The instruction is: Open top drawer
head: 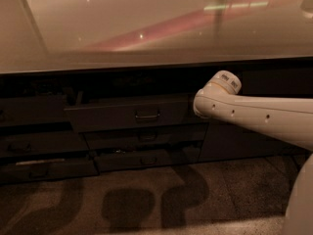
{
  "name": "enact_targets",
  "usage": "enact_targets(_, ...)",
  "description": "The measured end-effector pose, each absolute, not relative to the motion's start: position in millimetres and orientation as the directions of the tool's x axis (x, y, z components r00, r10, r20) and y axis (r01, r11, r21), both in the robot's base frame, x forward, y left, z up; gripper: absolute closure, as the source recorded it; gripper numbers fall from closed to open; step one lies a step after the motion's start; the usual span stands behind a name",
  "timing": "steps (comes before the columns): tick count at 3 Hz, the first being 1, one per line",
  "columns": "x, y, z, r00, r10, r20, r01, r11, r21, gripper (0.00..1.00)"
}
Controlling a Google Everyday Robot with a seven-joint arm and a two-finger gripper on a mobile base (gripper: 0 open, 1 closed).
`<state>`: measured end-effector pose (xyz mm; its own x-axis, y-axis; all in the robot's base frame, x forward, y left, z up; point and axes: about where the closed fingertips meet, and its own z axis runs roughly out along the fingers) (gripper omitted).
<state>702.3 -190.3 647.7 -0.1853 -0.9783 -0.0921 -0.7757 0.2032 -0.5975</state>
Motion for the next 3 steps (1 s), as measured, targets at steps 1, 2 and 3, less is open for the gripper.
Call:
enact_targets(1, 698.6, -188.1, 646.6, -0.177, -0.98, -0.094, -0.778, 0.198, -0.596, 1.0)
enact_targets(2, 690.8, -183.5, 646.5, -0.16, -0.982, -0.099, -0.782, 0.188, -0.594, 1.0)
enact_targets(3, 690.7, -183.5, 647.4, -0.16, -0.982, -0.099, -0.782, 0.188, -0.594, 1.0)
